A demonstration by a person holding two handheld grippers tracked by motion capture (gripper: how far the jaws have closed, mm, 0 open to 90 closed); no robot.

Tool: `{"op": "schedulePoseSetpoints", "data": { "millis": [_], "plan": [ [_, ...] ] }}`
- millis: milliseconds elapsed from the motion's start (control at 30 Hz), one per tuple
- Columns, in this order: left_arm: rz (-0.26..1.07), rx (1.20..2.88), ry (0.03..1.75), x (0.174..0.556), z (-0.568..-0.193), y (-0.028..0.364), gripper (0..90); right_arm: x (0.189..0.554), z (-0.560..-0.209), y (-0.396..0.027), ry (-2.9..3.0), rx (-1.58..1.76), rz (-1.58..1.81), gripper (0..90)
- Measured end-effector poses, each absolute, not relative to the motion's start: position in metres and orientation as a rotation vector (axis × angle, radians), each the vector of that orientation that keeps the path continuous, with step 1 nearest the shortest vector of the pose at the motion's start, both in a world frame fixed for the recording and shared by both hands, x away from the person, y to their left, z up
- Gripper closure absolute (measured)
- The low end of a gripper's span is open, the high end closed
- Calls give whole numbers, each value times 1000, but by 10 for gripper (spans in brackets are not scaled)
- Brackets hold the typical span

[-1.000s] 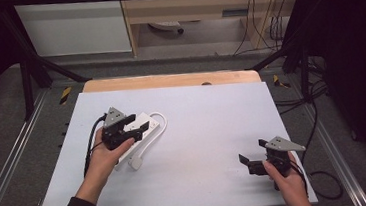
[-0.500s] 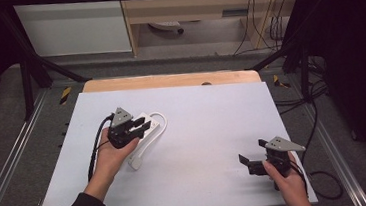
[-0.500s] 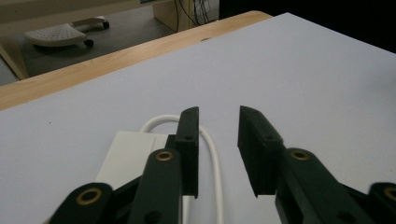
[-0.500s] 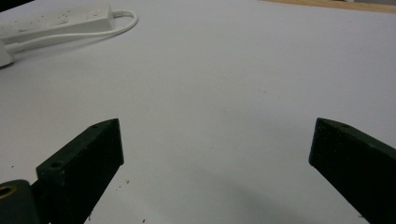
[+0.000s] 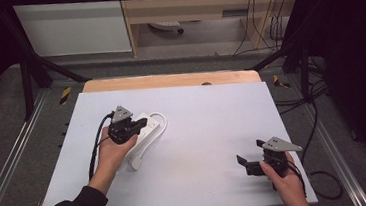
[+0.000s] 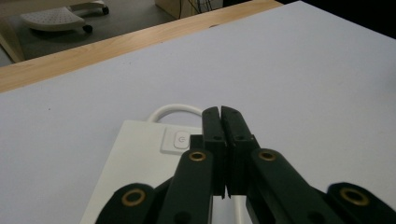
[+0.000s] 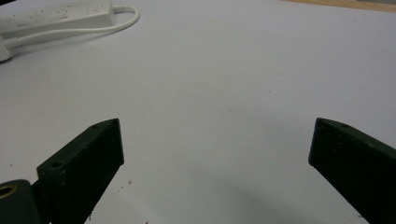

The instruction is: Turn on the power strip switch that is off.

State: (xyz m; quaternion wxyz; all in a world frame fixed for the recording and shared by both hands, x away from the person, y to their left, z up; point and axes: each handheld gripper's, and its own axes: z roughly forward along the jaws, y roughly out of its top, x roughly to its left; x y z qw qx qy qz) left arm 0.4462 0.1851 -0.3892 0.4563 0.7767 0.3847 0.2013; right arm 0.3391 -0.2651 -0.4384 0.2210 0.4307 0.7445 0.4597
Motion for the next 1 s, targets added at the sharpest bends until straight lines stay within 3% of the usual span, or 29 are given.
{"op": "schedulePoseSetpoints", "data": {
  "millis": [1000],
  "plan": [
    [439,2068,1033,464,-412,188,900,338,-437,-269,2045,1202,1295,36]
  ]
}}
